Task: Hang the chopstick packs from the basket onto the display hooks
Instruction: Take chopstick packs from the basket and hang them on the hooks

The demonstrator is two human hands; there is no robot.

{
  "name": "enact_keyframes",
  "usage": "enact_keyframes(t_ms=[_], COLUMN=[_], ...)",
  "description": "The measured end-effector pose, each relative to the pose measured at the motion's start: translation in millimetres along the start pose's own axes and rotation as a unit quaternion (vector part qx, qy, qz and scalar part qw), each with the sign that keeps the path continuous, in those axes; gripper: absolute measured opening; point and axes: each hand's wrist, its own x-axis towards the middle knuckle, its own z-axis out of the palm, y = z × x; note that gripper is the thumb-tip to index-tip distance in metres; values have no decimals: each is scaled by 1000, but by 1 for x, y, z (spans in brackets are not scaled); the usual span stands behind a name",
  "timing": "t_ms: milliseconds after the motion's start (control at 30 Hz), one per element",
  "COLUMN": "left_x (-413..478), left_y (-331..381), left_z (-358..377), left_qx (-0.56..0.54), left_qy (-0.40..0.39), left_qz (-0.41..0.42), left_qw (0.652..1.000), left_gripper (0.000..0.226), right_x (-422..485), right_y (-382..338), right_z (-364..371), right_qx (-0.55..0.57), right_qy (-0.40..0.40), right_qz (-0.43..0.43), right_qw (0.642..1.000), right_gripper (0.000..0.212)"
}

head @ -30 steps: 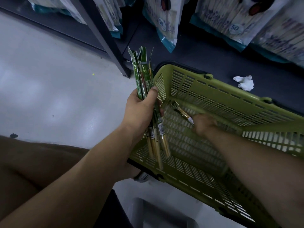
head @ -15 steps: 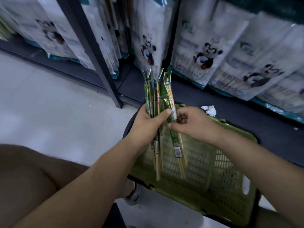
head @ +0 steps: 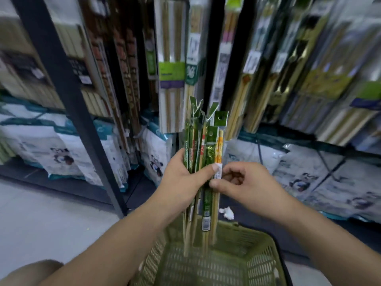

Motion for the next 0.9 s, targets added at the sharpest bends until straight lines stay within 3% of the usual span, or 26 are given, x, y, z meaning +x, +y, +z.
enact_keyframes(t_ms=[100, 233, 300, 467, 900], left_x=[14, 35, 43, 61, 77], left_y=[35, 70, 86, 116, 127], left_z=[8, 26, 35, 51, 57], left_qx=[14, 8, 10, 3, -48], left_qy=[-34, -51, -69, -97, -37], left_qz=[33, 81, 101, 137, 134], left_qw=[999, 995, 992, 986, 989], left_gripper=[41, 32, 32, 36, 30], right_x=[5, 19, 27, 44, 72], right_y=[-29, -71, -87, -105, -118], right_z=[-43, -92, -109, -132, -164], right_qx=[46, 102, 86, 51, 111], right_qy=[126, 241, 259, 295, 382], right_qz=[-26, -72, -97, -115, -93], right_qw=[991, 963, 957, 947, 913], right_gripper=[5, 12, 6, 16, 27])
